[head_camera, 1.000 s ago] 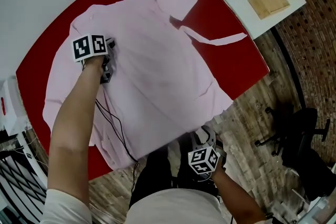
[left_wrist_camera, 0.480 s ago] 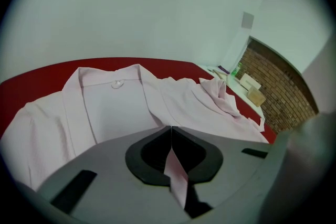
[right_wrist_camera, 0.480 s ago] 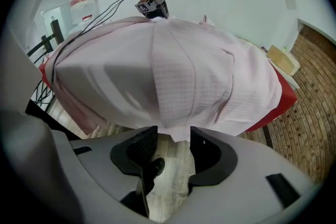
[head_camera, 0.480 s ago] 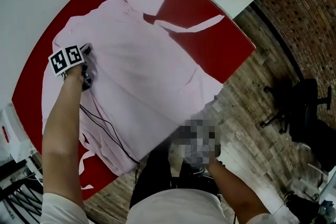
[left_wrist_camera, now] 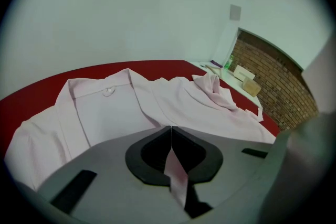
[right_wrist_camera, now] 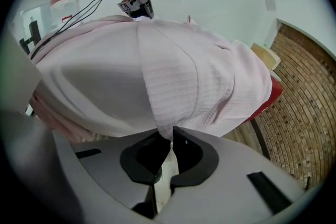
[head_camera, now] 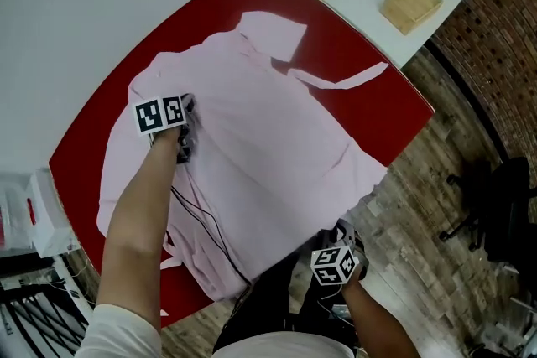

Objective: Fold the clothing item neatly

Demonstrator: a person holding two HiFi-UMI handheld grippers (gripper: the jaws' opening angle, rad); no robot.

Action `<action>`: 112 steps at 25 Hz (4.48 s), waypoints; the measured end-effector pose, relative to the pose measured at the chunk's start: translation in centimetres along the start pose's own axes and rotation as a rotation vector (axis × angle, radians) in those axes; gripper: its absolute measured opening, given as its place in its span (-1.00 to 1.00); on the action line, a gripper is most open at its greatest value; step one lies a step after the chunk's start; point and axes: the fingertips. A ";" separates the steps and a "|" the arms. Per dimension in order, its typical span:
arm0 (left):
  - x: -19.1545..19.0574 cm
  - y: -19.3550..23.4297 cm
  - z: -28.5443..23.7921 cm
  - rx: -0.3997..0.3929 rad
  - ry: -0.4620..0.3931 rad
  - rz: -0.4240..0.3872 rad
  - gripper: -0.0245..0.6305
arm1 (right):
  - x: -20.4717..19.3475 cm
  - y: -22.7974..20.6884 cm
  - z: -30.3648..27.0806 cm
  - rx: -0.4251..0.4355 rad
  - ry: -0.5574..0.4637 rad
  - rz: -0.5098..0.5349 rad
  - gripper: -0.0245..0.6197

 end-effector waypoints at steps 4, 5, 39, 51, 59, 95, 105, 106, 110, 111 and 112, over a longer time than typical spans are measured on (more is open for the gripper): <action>0.4 0.5 0.1 -0.014 -0.007 -0.006 -0.89 | 0.1 1.0 1.1 0.047 0.002 0.006 -0.86; 0.5 0.7 0.1 -0.016 -0.009 -0.006 -0.89 | -0.1 1.3 1.5 0.058 0.002 0.016 -0.86; -1.6 2.7 1.3 0.012 0.042 -0.040 -0.88 | -1.8 6.1 4.9 0.187 0.024 0.289 -0.81; -1.6 -0.5 5.9 -0.070 0.006 -0.025 -0.60 | 3.7 6.8 8.4 0.314 -0.126 0.288 -0.49; -3.4 -0.2 11.6 0.038 -0.012 0.014 -0.60 | 6.3 8.8 9.8 0.488 -0.221 0.389 -0.49; -16.2 -0.4 13.4 -0.108 0.149 -0.112 -0.53 | 5.3 29.8 13.9 0.484 -0.187 0.313 -0.50; -14.5 -1.4 12.9 -0.215 0.084 -0.029 -0.55 | 5.7 28.2 14.3 0.470 -0.191 0.244 -0.83; -14.2 -1.8 13.0 -0.243 0.074 -0.005 -0.55 | 5.7 28.0 14.4 0.468 -0.192 0.240 -0.83; -13.4 -3.3 13.1 -0.311 0.071 -0.004 -0.55 | 5.6 26.8 14.8 0.455 -0.195 0.215 -0.83; -13.3 -3.5 12.9 -0.313 0.075 -0.016 -0.55 | 5.6 26.5 14.9 0.452 -0.195 0.207 -0.83; -13.1 -3.7 12.8 -0.309 0.078 -0.027 -0.55 | 5.7 26.3 14.9 0.448 -0.195 0.199 -0.83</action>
Point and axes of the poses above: the fingertips, and each gripper's own axes: z backward along the fingers, y to its left, x out of its top, and after that the axes turned 8 degrees about -z, right-handed
